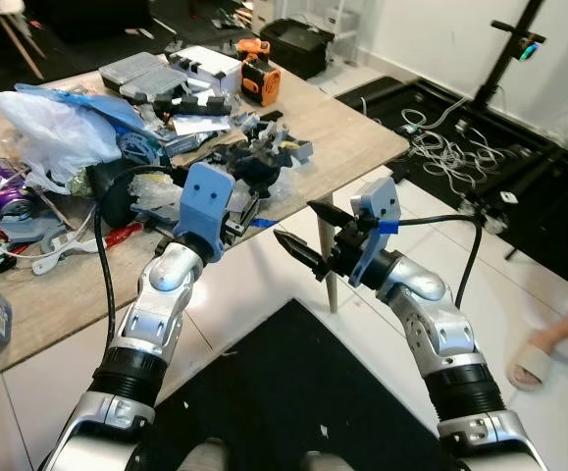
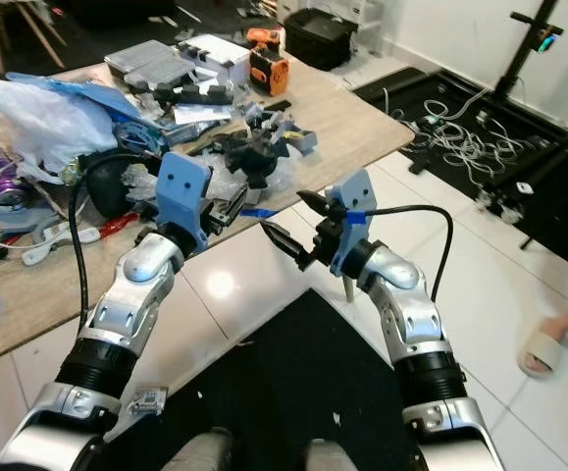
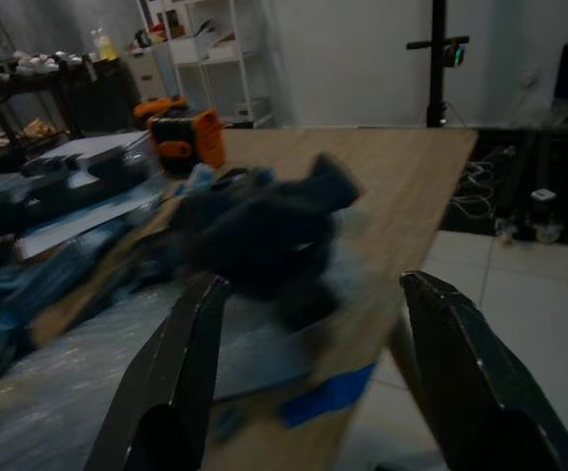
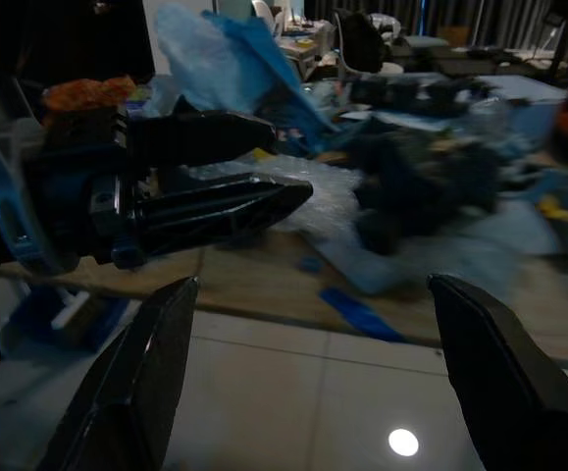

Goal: Picking trash to rubbish bin

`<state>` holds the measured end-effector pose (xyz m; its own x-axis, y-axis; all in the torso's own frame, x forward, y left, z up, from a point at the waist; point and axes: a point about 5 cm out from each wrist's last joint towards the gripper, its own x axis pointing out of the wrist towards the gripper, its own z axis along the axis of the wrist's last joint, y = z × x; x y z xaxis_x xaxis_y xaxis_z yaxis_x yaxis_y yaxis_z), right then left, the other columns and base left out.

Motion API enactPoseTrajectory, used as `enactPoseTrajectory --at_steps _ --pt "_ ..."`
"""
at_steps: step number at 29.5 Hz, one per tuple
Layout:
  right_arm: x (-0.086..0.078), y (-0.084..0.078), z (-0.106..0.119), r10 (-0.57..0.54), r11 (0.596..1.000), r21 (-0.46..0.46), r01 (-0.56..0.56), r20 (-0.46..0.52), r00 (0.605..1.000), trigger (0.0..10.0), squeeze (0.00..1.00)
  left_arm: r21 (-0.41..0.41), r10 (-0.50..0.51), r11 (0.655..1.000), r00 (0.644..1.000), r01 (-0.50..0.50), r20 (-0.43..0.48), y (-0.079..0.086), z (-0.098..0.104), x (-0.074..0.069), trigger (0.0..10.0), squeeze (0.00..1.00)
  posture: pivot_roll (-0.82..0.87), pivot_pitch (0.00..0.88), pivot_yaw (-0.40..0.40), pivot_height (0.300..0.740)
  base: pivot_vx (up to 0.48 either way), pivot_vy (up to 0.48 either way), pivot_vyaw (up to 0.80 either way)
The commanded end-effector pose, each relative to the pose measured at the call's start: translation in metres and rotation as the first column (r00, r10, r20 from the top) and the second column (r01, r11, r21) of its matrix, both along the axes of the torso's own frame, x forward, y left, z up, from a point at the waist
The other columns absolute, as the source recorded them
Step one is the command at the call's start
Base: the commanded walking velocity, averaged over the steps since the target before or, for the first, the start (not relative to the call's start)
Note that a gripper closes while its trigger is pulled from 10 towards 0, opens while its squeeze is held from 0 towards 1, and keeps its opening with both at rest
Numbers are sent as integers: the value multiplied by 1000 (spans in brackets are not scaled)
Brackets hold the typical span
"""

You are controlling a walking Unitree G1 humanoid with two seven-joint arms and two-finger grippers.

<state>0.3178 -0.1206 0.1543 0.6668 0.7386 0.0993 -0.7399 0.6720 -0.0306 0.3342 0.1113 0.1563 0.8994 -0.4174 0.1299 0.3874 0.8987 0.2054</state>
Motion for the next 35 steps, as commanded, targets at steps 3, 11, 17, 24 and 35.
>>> enactPoseTrajectory --at_steps 3,11,17,24,35 --pt "1 -4 -1 -16 1000 9 16 -9 1000 10000 0 0 -3 1000 1000 3 -27 0 -5 0 10000 0 -70 0 -41 740 0 -480 0" --pt "1 -4 0 -17 1000 12 17 -8 1000 10000 0 -33 -14 999 1000 13 -21 -3 -3 0 10000 0 -70 0 -41 740 0 0 0" --pt "1 -4 1 -18 1000 15 18 -8 1000 10000 0 -25 -30 999 999 29 -24 -2 -3 0 10000 0 -71 0 -40 740 106 0 0" --pt "1 -4 1 -18 1000 15 18 -7 1000 10000 0 -28 -22 999 999 22 -28 -1 -4 0 10000 0 -71 0 -40 740 415 0 0" --pt "-2 -2 2 19 1000 -11 -19 21 1000 10000 0 -60 70 996 997 -68 39 14 8 4 10000 0 -71 0 -40 740 396 0 486"
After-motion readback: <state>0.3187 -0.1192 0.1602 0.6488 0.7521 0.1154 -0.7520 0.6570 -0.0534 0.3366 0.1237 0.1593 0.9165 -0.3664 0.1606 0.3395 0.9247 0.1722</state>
